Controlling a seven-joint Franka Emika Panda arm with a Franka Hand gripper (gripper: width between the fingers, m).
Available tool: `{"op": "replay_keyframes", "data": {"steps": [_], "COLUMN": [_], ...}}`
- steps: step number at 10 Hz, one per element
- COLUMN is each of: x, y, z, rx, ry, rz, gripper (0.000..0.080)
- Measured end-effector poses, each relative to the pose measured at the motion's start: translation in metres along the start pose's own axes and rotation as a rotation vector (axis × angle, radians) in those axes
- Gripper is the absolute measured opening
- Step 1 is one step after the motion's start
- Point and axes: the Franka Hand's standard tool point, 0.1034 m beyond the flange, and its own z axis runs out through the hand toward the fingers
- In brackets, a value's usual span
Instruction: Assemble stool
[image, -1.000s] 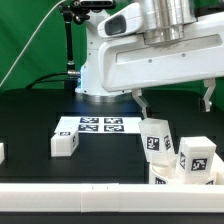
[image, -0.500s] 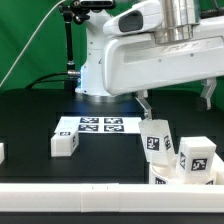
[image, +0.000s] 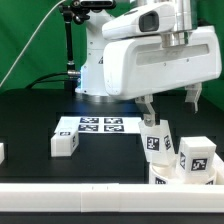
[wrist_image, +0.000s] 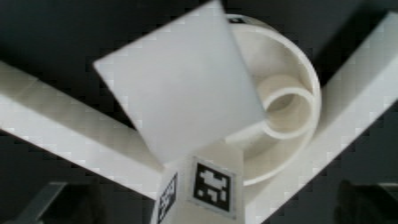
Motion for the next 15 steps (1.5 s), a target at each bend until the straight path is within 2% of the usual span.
{"op": "replay_keyframes", "data": {"steps": [2, 5, 10, 11, 12, 13, 14, 15], "x": [-0.006, -0.013, -0.02, -0.02, -0.021, -0.021, -0.021, -0.021], "y": [0.002, 0.004, 0.006, 0.006, 0.006, 0.006, 0.006, 0.006], "z": [0.002, 0.007, 0.013, 0.013, 0.014, 0.014, 0.014, 0.014], "rx": [-0.007, -0.023, -0.018, -0.016, -0.015, -0.016, -0.017, -0.017], "ry": [-0.017, -0.017, -0.029, -0.031, -0.032, -0.031, -0.031, -0.031], "rz": [-0.153, -0.195, -0.186, -0.185, -0.185, -0.166, -0.144, -0.144], "gripper": [0.0649, 0.0649, 0.0649, 0.056, 0.0425, 0.0425, 0.0334, 0.0334]}}
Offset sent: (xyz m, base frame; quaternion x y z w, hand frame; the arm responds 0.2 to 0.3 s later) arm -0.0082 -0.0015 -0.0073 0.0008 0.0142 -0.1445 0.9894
